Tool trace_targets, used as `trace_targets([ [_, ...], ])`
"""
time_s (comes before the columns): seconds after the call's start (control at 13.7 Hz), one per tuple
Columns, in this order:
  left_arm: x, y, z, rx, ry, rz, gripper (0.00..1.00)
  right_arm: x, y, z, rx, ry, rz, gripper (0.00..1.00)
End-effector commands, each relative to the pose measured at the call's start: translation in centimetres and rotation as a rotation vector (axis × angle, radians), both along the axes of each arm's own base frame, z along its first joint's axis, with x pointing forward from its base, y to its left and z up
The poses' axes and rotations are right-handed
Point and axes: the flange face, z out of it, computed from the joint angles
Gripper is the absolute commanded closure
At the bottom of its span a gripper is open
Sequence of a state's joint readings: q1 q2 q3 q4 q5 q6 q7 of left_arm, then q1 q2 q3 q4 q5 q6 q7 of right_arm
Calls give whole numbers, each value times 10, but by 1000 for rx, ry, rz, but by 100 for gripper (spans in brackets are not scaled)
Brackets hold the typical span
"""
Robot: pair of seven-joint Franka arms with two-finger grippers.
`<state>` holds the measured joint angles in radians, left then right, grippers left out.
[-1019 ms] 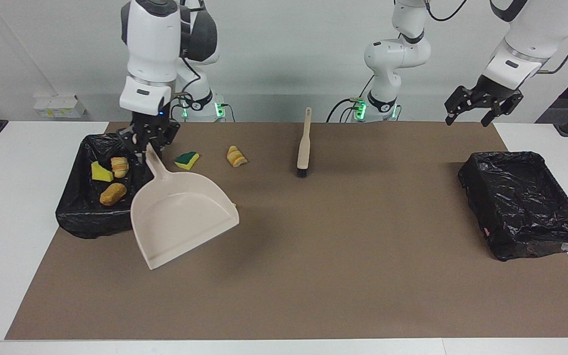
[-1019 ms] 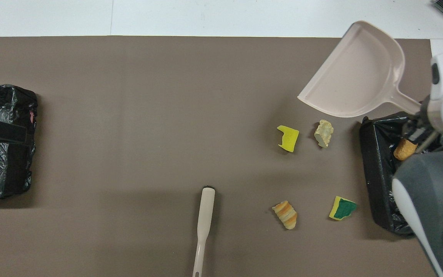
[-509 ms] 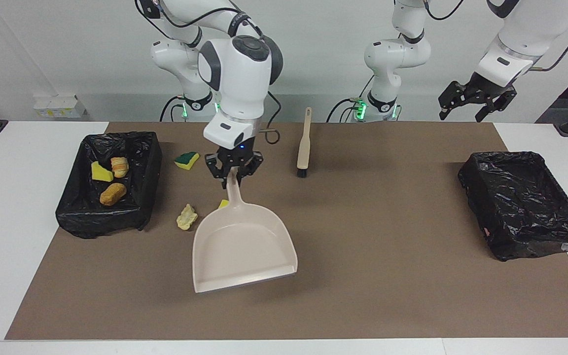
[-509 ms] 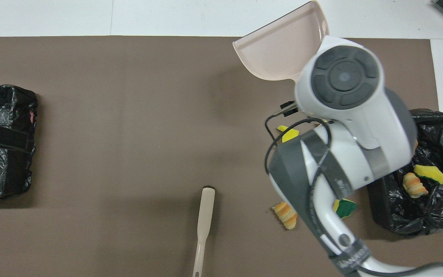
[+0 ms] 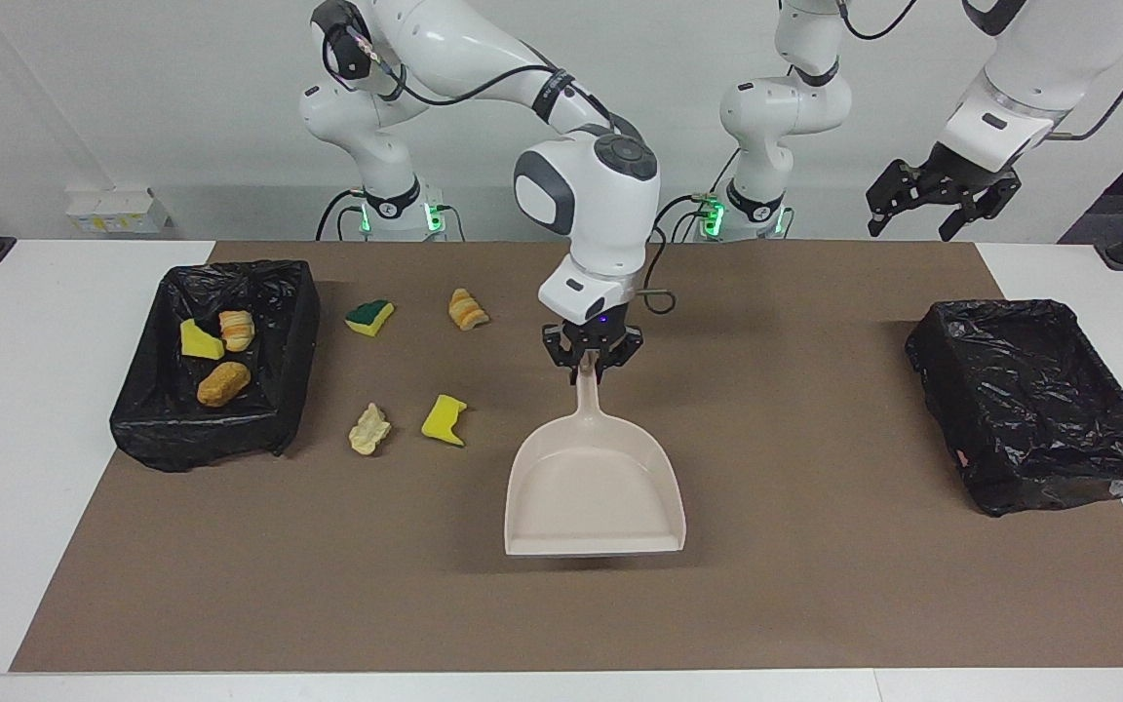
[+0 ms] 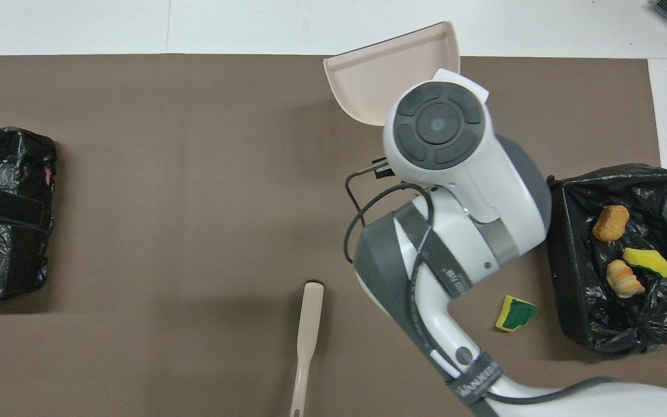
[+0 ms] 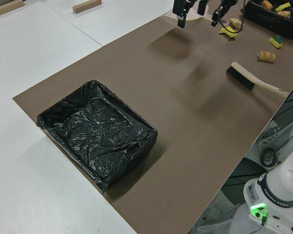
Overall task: Sweep and dump trash in bin
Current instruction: 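Carry the empty dustpan back to the table center with the right gripper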
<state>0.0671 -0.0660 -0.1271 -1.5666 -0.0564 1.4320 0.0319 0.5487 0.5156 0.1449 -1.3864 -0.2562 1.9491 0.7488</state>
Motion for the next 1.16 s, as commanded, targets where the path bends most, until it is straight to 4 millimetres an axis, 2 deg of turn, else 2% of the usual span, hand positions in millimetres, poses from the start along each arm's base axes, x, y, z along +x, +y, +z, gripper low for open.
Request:
trace_targets([
  [0.0,-7,0,1,15,1,-13,0,-1,33,-25,53,-4,-50,100],
  [0.15,-7,0,1,15,1,-14,0,-9,46,-45,48,8,-34,100],
  [0.36,-7,0,0,15,4,-15,0,2,35,-56,95,-4,-53,85],
  [0.44,-8,0,0,15,5,-15,0,2,35,-57,106,10,-64,77],
  [0.51,-8,0,1,15,4,-15,0,1,36,-58,132,36,-83,52],
  [0.58,-8,0,1,15,2,-15,0,1,36,-58,136,44,-89,46],
  [0.8,-8,0,1,15,2,-15,0,0,35,-55,128,36,-83,29],
  [0.95,-7,-1,0,15,2,-14,0,1,33,-44,149,34,-98,14],
  [1.02,-7,-1,1,15,1,-14,0,8,22,-26,165,16,-119,9],
  [1.09,-7,-1,1,15,-4,-14,0,5,19,-14,174,14,-126,6],
])
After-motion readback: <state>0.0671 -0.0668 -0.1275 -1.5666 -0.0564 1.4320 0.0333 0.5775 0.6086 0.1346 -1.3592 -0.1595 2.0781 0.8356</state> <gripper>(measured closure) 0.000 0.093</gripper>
